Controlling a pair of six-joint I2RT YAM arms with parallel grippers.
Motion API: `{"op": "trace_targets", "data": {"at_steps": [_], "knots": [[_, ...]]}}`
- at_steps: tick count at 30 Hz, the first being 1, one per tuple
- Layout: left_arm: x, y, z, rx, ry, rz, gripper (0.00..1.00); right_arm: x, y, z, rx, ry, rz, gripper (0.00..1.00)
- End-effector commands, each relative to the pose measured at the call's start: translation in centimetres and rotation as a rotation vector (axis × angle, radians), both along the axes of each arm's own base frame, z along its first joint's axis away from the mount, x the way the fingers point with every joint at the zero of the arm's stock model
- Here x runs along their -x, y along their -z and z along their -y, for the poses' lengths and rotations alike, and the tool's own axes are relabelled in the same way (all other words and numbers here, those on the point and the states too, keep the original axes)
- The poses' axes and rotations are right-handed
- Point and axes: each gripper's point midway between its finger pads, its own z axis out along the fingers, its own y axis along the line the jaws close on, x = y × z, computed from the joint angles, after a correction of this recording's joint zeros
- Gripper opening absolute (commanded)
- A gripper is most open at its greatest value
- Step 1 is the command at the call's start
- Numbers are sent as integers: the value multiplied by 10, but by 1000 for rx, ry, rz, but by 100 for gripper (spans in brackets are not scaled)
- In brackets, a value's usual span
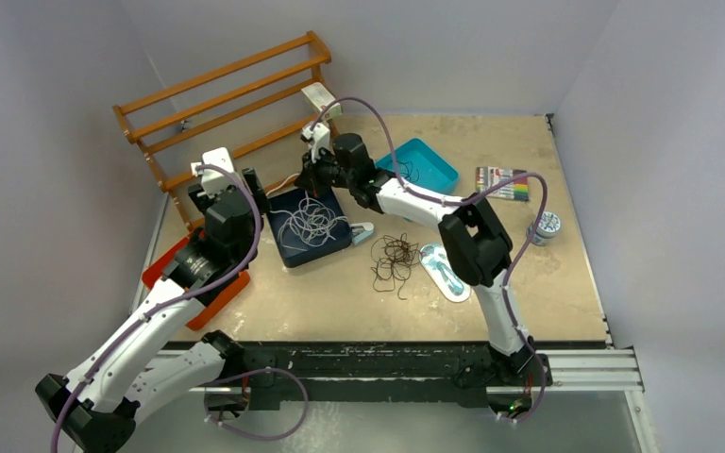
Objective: Untangle the cables
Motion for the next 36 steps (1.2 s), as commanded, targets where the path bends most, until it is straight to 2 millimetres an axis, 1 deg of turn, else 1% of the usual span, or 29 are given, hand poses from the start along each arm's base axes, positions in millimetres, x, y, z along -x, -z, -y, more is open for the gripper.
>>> {"op": "trace_targets", "data": {"at_steps": [1,4,10,14,20,22,23,25,28,31,36], "knots": [[-1,-2,-4,-16,-13,2,65,-17,0,6,41,76,40,0],[-1,-2,-3,-16,-12,2,65,-23,16,11,85,107,37,0],[-2,0,-2,-20,-8,-4,65,-26,36,19,151,136,25,0],[-3,0,-1,-21,-7,-5,65,-22,48,25,196,129,14,0],[-3,1,-1,-23,-2,-8,65,-16,73,35,264,129,-28,0],[-3,1,-1,-23,-2,-9,65,-16,79,36,276,134,-36,0],[-3,1,0,-22,-2,-8,65,-16,80,36,278,133,-38,2],[-4,2,0,-23,-1,-10,65,-16,77,36,276,129,-29,7],[-4,2,1,-23,1,-11,65,-17,63,35,252,131,-4,14],[-5,2,1,-25,3,-12,65,-18,49,38,243,147,12,19],[-5,3,3,-25,9,-16,65,-13,40,46,249,162,17,31]]}}
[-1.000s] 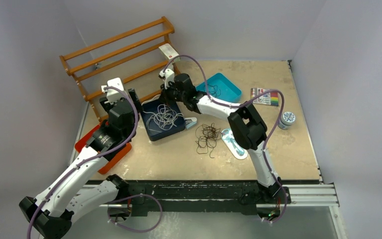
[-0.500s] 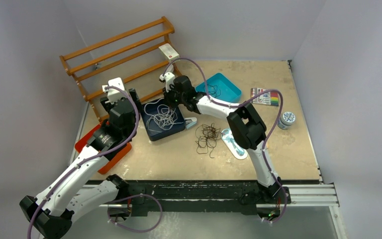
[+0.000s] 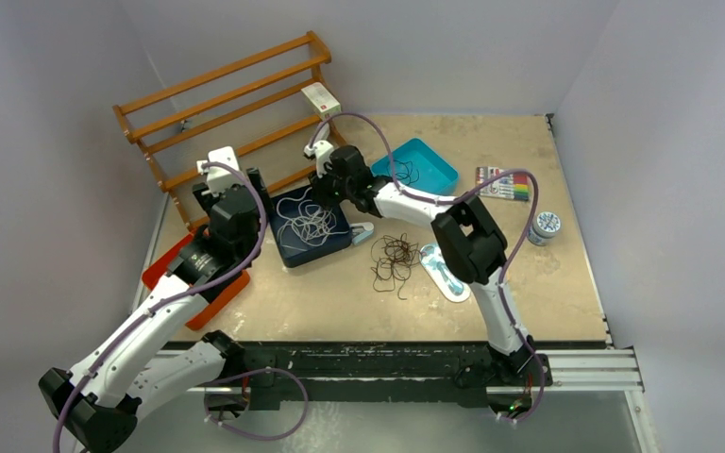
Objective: Untangle the cables
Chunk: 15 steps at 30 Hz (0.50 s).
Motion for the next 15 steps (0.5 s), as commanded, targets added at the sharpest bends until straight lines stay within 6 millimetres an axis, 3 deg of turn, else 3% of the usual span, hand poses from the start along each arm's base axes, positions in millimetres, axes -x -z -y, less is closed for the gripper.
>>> {"op": "trace_targets", "data": {"at_steps": [1,7,15], "knots": [[-1,-5,-1,-8,3,10,65,0,-47,9,-34,22,76,33],[-2,-4,0,-10,8,7,65,5,-65,21,-35,55,105,39],[-7,1,9,-15,43,-12,65,13,-100,30,-93,70,157,39]]}}
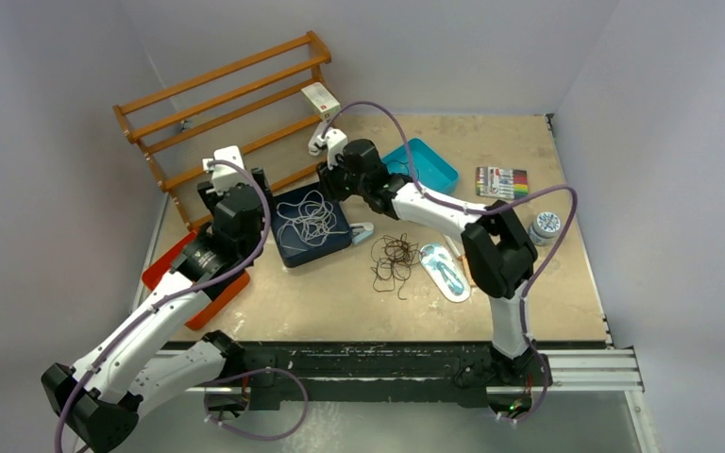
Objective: Untangle the cables
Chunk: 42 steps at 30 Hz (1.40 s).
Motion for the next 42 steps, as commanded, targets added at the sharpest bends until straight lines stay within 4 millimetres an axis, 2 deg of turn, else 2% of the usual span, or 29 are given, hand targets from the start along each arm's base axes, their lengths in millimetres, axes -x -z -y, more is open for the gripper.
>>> {"op": "trace_targets", "data": {"at_steps": [1,4,8,11,17,20,21,25,28,34,42], "knots": [[-6,-2,7,-12,41,-3,66,0,-47,3,-78,13,83,38],[-13,7,24,-15,115,-43,66,6,-56,13,-99,43,90,38],[-19,13,52,12,250,-64,66,12,-71,37,-128,116,115,39],[-22,15,70,38,333,-68,66,15,-78,61,-162,181,109,39],[-28,33,107,103,476,-125,66,23,-87,118,-224,293,80,40],[-31,42,128,151,544,-147,66,28,-79,149,-247,364,50,39],[-31,43,134,164,564,-149,66,28,-83,158,-263,385,49,39],[-37,61,164,165,628,-200,66,39,-64,187,-248,443,1,40],[-38,74,189,148,679,-231,66,52,-53,195,-211,438,-32,40],[-38,102,232,135,768,-291,66,73,-36,198,-172,394,-93,43],[-43,128,259,172,837,-339,66,86,-6,193,-95,335,-221,46]]}}
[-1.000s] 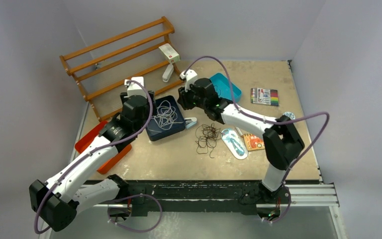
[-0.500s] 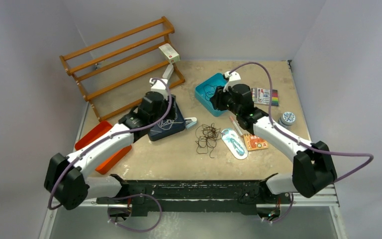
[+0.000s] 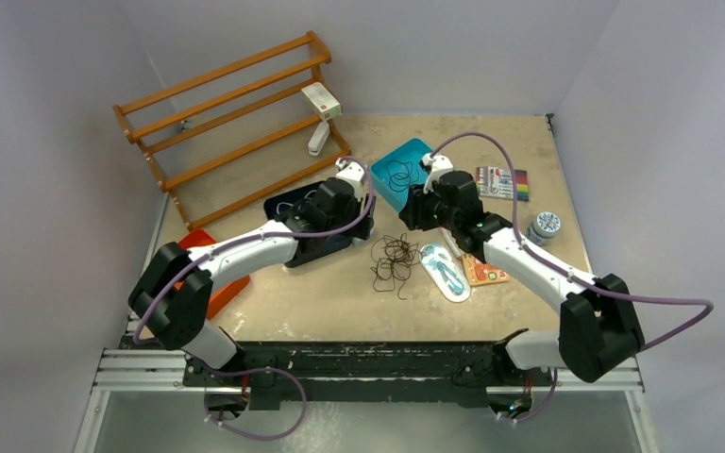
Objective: Untangle the cables
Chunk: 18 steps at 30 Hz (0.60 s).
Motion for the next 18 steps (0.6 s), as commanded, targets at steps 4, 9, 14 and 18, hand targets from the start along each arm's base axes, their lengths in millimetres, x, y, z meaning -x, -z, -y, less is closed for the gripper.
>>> {"op": "trace_targets", "data": {"at_steps": [4,9,14,18], "knots": [[-12,-16,38,138,60,24,66,10,24,-6,25,-62,-111,46],[-11,-7,44,152,71,7,65,9,40,-7,36,-61,-151,45],[-12,2,46,138,76,-3,65,9,51,-9,48,-80,-178,44],[-12,9,48,124,94,-8,64,12,55,-11,49,-103,-186,43]]}}
